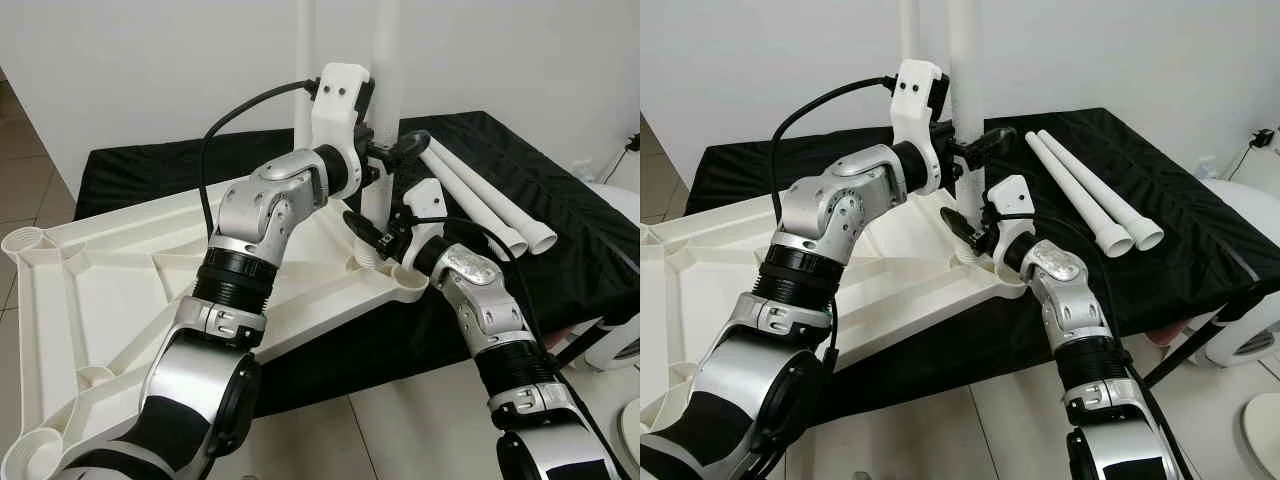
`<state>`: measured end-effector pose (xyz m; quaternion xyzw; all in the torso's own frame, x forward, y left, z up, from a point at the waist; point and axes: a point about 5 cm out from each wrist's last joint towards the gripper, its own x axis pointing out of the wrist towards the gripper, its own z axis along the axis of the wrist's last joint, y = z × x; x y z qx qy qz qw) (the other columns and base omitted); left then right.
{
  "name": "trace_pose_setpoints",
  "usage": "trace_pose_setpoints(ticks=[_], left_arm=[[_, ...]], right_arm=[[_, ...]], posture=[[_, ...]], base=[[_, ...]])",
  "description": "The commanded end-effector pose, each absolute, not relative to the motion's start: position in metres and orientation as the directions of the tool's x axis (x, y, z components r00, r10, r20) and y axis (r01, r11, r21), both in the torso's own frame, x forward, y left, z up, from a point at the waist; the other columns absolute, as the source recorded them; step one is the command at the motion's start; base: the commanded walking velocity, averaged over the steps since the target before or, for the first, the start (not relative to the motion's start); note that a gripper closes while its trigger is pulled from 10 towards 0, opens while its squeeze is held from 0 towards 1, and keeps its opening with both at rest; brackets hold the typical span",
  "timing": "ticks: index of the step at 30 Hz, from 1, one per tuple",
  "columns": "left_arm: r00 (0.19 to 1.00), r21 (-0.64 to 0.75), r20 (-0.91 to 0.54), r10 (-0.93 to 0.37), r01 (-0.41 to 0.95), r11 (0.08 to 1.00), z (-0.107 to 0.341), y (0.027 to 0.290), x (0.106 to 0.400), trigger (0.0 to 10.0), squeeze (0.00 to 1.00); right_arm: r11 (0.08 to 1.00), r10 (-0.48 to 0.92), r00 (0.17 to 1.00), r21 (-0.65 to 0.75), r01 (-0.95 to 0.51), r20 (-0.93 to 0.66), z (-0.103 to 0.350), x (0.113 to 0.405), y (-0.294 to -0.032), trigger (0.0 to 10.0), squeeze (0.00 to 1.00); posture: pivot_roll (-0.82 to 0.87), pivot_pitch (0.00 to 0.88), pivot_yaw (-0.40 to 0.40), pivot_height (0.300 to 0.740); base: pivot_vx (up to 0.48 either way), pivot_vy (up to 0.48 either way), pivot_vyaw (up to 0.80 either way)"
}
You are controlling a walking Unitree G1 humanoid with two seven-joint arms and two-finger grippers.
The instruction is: Building children table
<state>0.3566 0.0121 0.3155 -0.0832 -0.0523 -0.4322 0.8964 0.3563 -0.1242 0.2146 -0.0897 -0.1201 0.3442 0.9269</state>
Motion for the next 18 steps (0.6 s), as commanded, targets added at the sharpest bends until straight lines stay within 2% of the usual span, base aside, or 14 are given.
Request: trace_pose_setpoints(ticks=[1,11,12,18], left_arm=[[0.618,-0.109,0.204,-0.759,0.785,0.61,0.3227,0.0112,0.3547,0.0,0.0],[0.606,-0.116,0.239,-0.759,0.794,0.597,0.3261,0.0131,0.354,0.0,0.0],[0.626,-0.092,0.244,-0.741,0.775,0.625,0.3278,0.0153,0.355,0.0,0.0],[0.626,-0.092,0.244,-0.741,0.775,0.625,0.3278,0.0153,0.355,0.0,0.0]], right_arm=[[0.74,0.666,0.728,-0.263,-0.619,0.161,0.2164,0.3547,-0.1252,10.0,0.0],[0.749,0.656,0.738,-0.254,-0.611,0.16,0.2164,0.3553,-0.1269,10.0,0.0],[0.765,0.64,0.751,-0.237,-0.599,0.164,0.2171,0.356,-0.1274,10.0,0.0],[0.765,0.64,0.751,-0.237,-0.599,0.164,0.2171,0.356,-0.1274,10.0,0.0]], posture=[[-0.09,0.018,0.027,0.74],[-0.09,0.01,0.023,0.74],[-0.09,0.008,0.023,0.74],[-0.09,0.008,0.023,0.74]], base=[[0.0,0.0,0.0],[0.0,0.0,0.0],[0.0,0.0,0.0],[0.0,0.0,0.0]])
